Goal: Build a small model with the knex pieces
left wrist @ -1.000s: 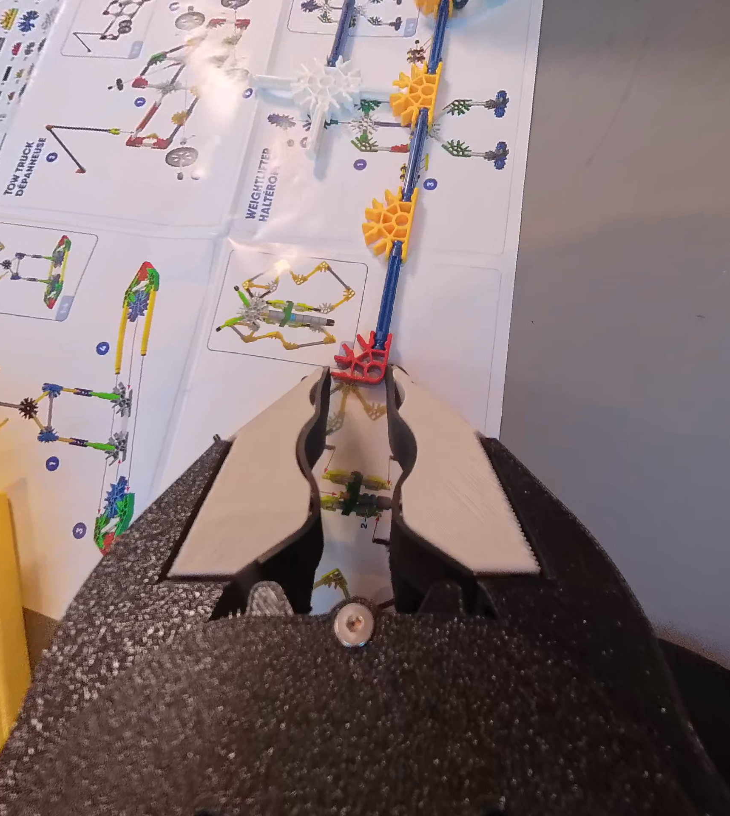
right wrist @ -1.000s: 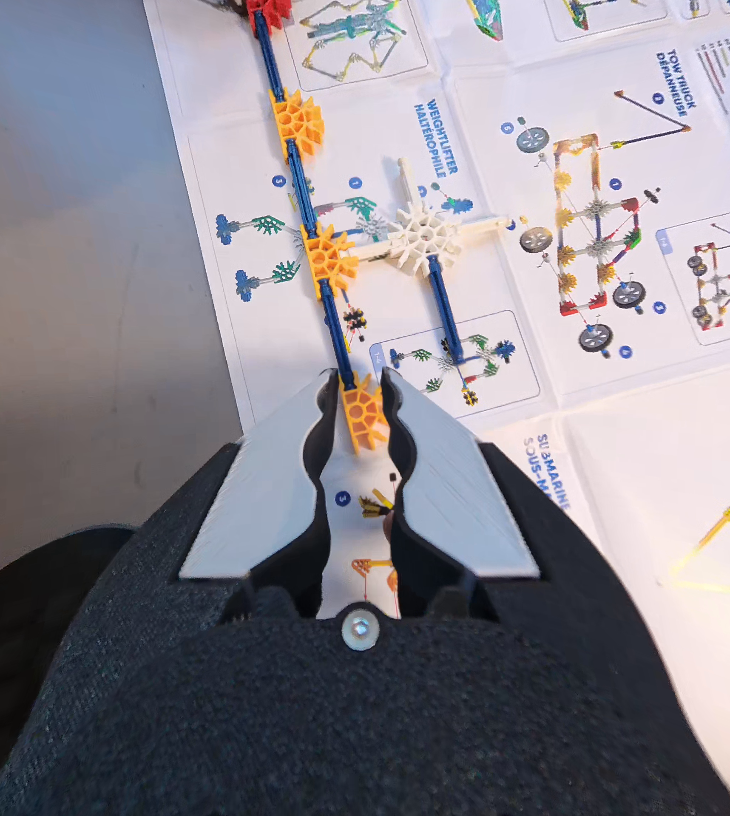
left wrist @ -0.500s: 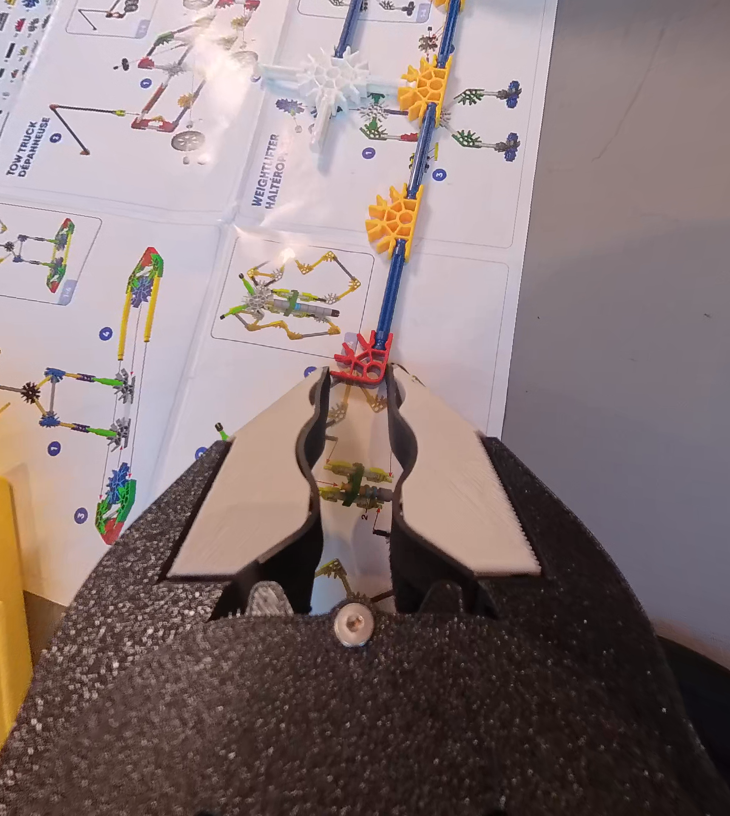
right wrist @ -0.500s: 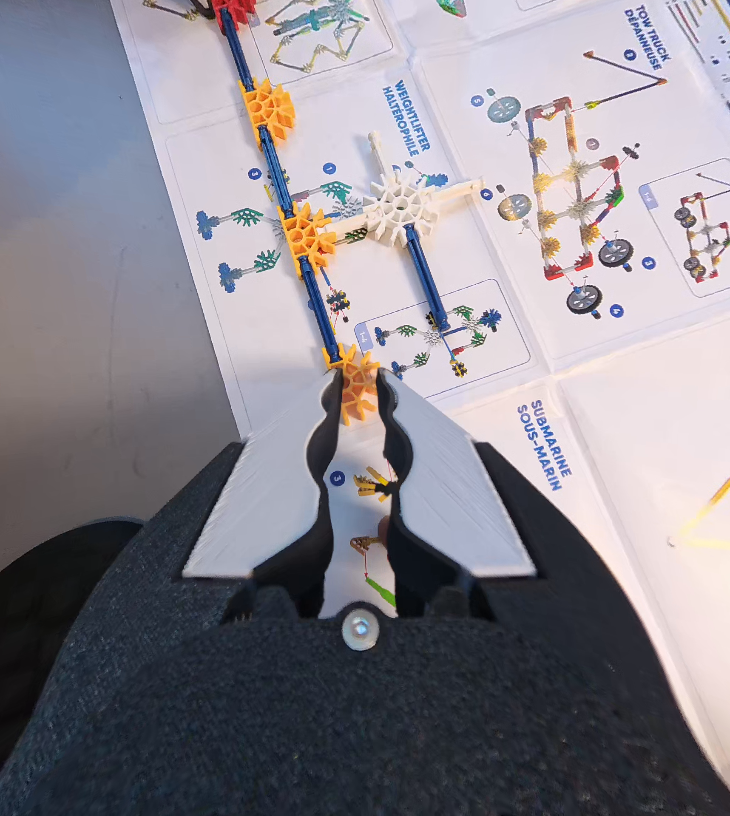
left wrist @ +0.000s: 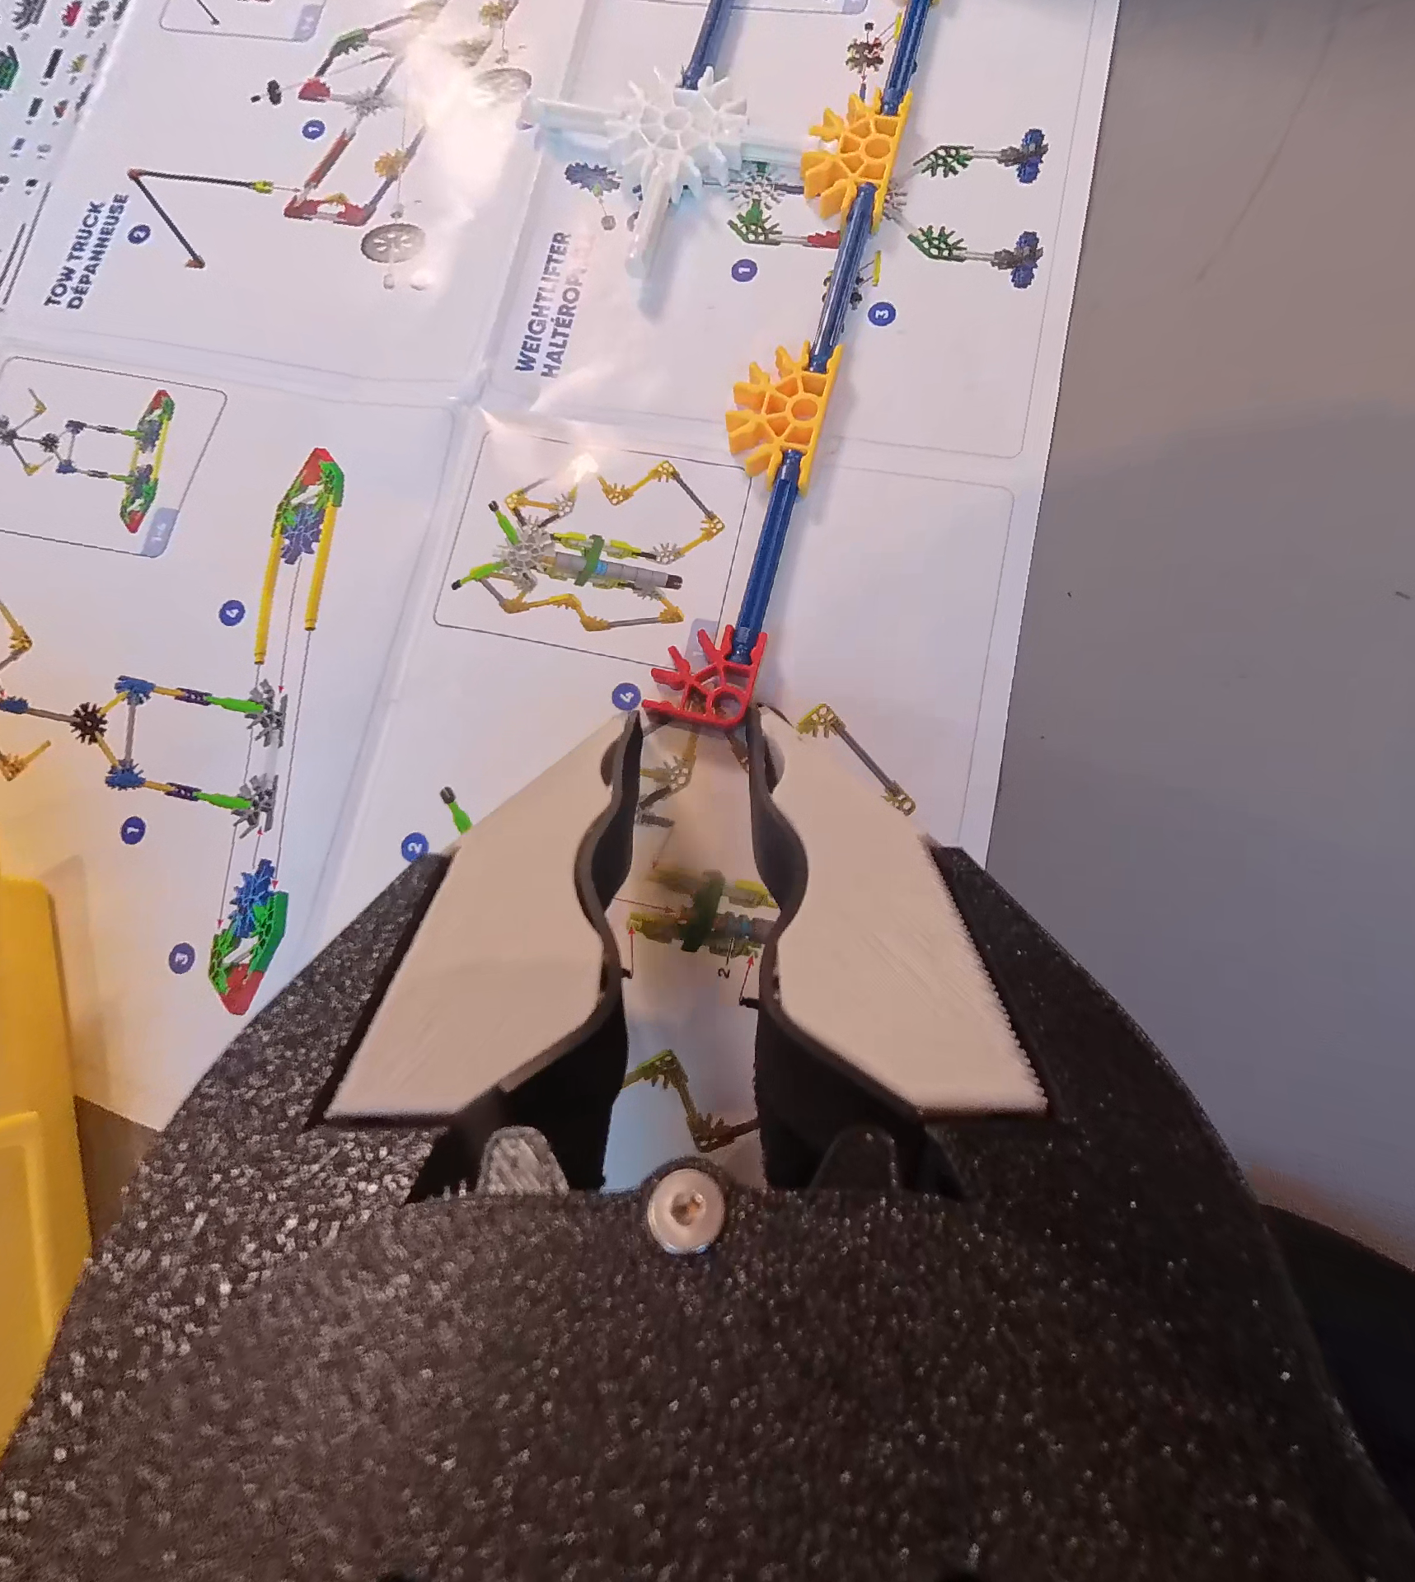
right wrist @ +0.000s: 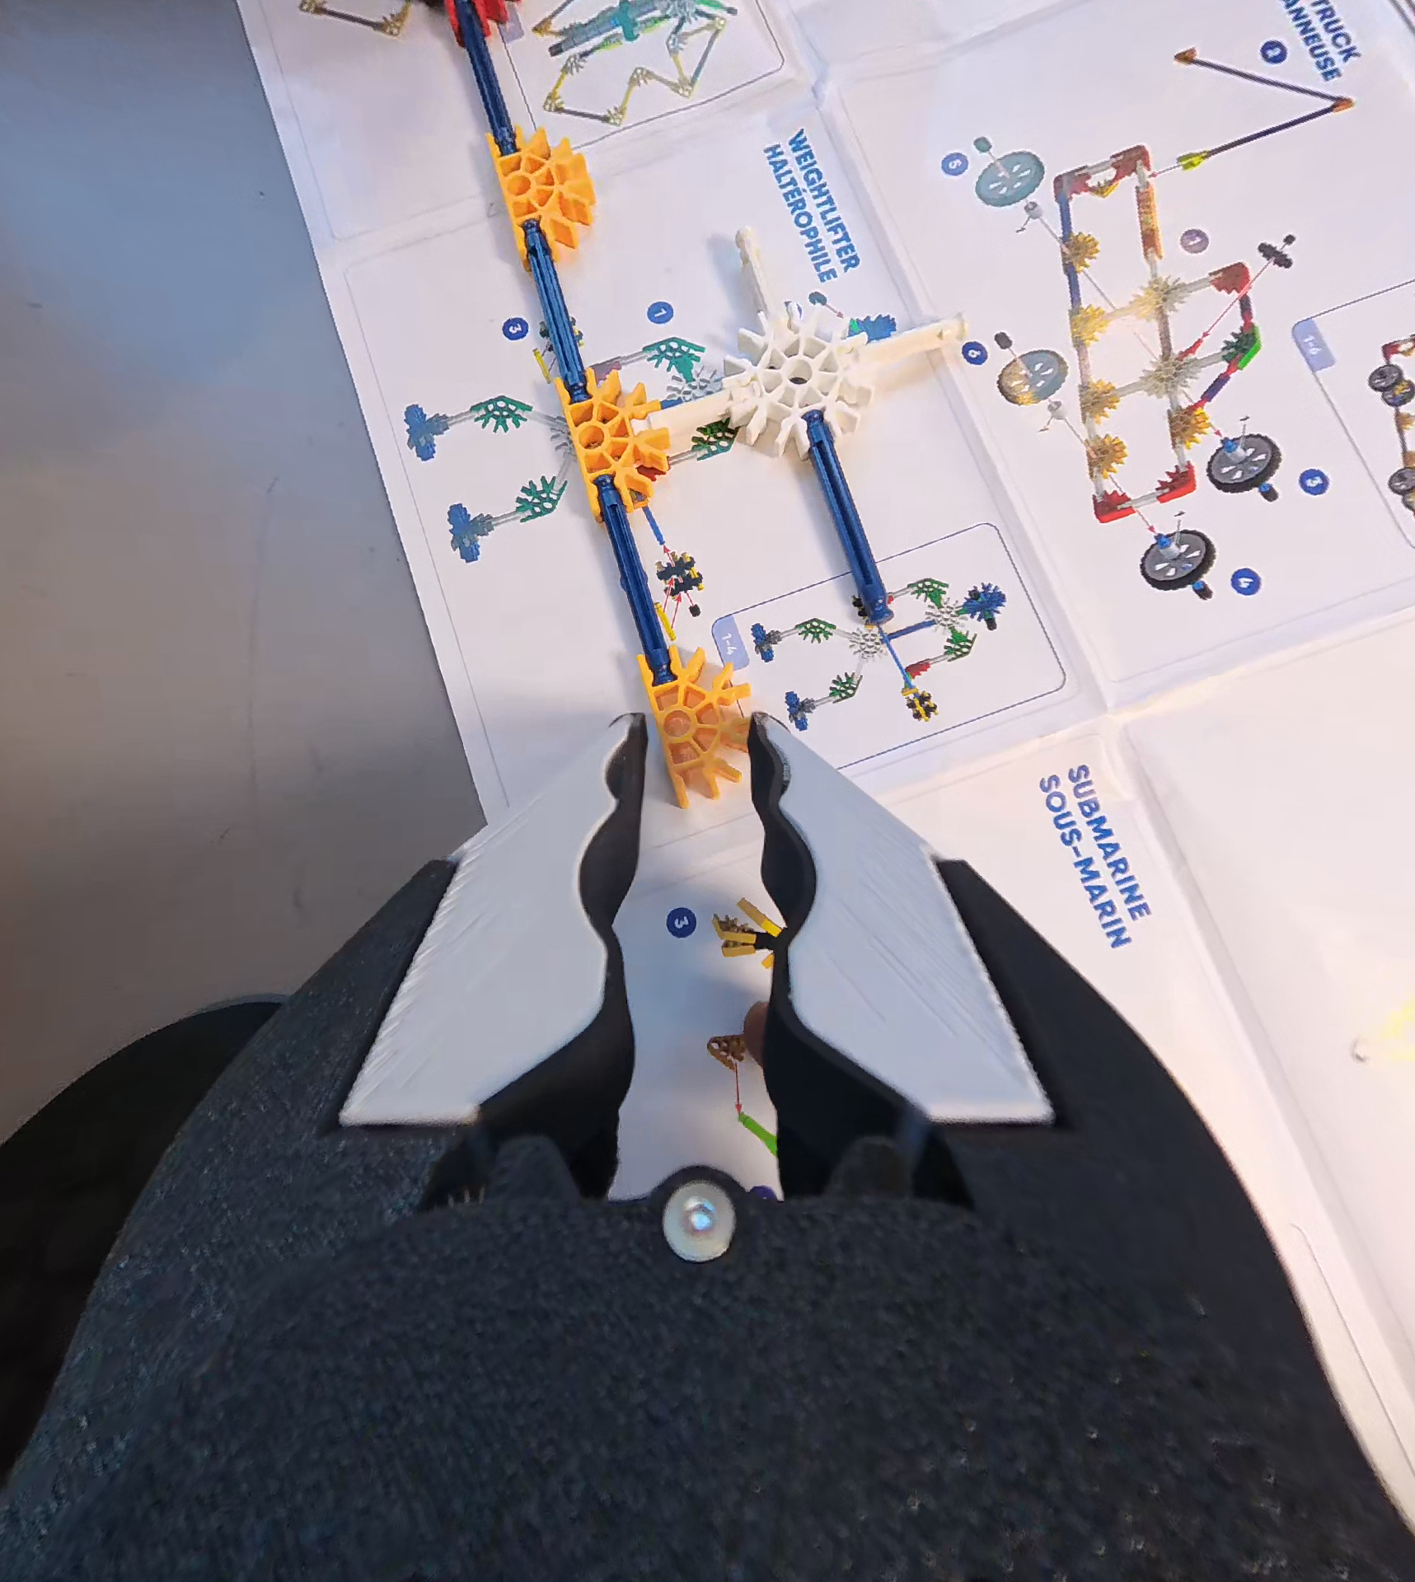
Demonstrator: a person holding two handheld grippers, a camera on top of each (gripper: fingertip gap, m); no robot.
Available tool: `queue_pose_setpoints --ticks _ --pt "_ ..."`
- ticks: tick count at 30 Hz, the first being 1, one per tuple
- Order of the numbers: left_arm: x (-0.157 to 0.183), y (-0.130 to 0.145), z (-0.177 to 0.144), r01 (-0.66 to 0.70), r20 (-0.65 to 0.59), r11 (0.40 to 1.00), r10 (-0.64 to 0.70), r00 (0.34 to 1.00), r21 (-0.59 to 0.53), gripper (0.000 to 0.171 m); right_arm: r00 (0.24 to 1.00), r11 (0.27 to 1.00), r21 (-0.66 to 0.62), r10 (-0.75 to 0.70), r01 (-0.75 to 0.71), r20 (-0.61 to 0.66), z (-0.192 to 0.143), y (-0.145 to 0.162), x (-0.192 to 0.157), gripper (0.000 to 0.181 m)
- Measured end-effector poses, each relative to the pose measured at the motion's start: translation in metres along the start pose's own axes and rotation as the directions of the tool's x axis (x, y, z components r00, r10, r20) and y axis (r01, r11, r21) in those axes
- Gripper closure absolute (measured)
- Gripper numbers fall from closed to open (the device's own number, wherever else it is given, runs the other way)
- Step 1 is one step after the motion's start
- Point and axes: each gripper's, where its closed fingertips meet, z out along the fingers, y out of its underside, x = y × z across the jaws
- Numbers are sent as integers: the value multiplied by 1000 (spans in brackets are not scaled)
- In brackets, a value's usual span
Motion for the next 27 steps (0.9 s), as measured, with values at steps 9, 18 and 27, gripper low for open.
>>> queue_pose_setpoints --ticks 9,18,27 --pt "-3 0 0 15 1 1000 -15 1000 17 145 999 1000 -3 -25 25 -31 3 -2 1 160" --pt "-1 -1 2 45 -34 998 -44 998 38 149 996 998 24 -58 59 -69 2 -4 8 166" --pt "-3 -6 0 53 -34 996 -51 998 73 149 998 997 74 -14 19 -66 -3 -10 11 161"
